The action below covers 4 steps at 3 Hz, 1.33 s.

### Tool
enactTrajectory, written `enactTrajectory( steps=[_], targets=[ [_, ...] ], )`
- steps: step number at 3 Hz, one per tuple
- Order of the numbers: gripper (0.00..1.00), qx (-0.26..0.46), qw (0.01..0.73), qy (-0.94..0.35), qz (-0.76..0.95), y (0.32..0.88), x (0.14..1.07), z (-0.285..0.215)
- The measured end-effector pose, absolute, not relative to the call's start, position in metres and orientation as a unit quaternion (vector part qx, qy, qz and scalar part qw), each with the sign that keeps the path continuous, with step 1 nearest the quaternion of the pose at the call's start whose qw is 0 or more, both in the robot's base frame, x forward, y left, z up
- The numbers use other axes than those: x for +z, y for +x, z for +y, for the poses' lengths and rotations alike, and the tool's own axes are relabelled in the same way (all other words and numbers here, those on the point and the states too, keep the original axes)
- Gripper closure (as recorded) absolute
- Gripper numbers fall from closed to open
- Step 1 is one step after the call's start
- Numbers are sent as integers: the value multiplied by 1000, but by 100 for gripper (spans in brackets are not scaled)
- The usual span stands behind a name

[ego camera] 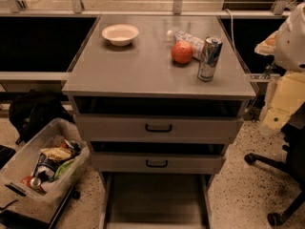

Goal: Place redbull can into bottom drawer

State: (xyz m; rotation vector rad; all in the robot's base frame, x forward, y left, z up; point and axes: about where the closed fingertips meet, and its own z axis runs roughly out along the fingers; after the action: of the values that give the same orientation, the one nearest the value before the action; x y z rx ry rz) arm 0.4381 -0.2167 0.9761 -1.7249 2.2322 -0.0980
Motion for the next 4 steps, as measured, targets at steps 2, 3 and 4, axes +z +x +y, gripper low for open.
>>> enactTrajectory(
  steps=[2, 3, 4],
  targets=[
    [0, -6, 212, -602, 770, 464, 980, -226],
    [0, 40, 295, -599, 744, 519, 978, -259],
    [0, 74, 330, -594, 730, 547, 976, -253]
  ],
)
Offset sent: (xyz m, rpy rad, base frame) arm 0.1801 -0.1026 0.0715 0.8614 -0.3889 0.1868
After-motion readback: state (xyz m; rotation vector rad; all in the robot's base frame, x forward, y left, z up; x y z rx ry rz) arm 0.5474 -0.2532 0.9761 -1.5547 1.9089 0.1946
